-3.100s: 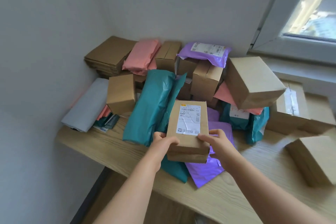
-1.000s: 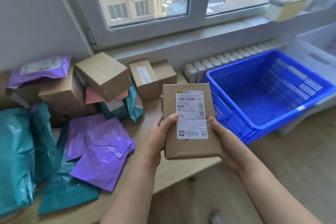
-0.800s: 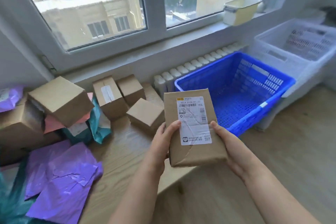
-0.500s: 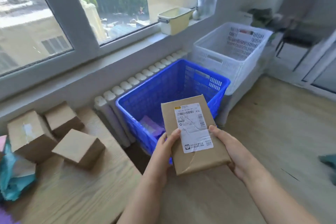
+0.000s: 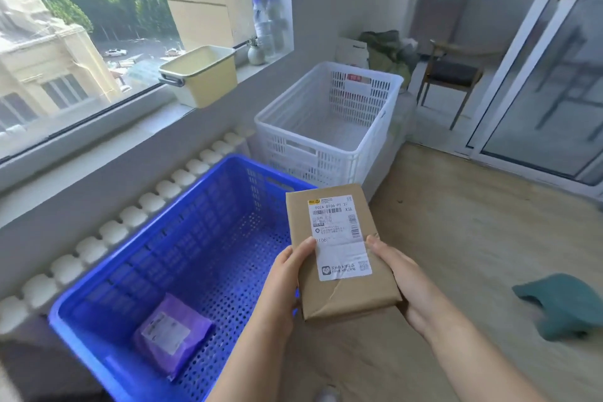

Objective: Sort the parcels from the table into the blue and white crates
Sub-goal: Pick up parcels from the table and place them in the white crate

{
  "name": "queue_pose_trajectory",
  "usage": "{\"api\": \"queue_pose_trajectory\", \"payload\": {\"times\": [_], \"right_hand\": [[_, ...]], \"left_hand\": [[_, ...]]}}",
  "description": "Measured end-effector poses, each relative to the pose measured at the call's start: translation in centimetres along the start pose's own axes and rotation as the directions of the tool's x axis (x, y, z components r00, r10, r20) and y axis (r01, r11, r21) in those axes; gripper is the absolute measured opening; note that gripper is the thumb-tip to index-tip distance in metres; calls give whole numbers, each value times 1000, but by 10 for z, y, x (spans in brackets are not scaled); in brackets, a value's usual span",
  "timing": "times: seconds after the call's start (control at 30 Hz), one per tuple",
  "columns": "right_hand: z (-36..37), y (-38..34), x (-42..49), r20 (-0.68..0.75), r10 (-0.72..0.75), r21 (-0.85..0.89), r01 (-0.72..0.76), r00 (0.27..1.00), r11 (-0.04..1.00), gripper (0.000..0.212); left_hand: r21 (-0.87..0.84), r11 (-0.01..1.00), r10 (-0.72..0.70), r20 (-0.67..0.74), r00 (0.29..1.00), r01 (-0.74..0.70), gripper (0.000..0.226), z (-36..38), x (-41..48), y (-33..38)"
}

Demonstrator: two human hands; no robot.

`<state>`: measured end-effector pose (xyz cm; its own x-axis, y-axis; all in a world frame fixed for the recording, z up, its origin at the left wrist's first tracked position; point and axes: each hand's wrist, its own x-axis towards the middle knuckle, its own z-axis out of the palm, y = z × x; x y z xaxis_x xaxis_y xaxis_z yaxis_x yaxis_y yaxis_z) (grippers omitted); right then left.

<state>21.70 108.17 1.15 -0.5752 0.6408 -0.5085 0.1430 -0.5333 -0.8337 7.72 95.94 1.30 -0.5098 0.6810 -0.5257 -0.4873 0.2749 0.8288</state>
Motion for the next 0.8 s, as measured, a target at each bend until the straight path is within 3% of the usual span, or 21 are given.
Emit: {"api": "queue_pose_trajectory", "payload": {"times": [0.2, 0.33, 0.4, 0.53, 0.67, 0.8], "right_hand": [[-48, -64, 83, -33, -17, 5, 18, 999, 1000, 65], [-83, -104, 138, -21, -33, 3, 33, 999, 999, 80], [-100, -127, 174, -8, -50, 3, 50, 999, 999, 82], [-130, -178, 248, 20, -51, -60, 52, 998, 997, 68], [-146, -223, 315, 118, 2, -128, 14, 993, 992, 64], [-142, -262, 386, 172, 53, -253, -8, 984, 967, 45]], "left_hand": [[-48, 998, -23, 95, 995, 28, 39, 65, 112, 54], [-74, 997, -2, 106, 994, 10, 72, 112, 182, 80], [-90, 996, -4, 96, 995, 12, 77, 133, 218, 94], [-155, 988, 14, 48, 999, -6, 36, 176, 274, 122], [-222, 975, 8, -32, 999, -15, 32, 206, 316, 150], [-286, 958, -43, -131, 990, 4, 32, 207, 365, 173]]}}
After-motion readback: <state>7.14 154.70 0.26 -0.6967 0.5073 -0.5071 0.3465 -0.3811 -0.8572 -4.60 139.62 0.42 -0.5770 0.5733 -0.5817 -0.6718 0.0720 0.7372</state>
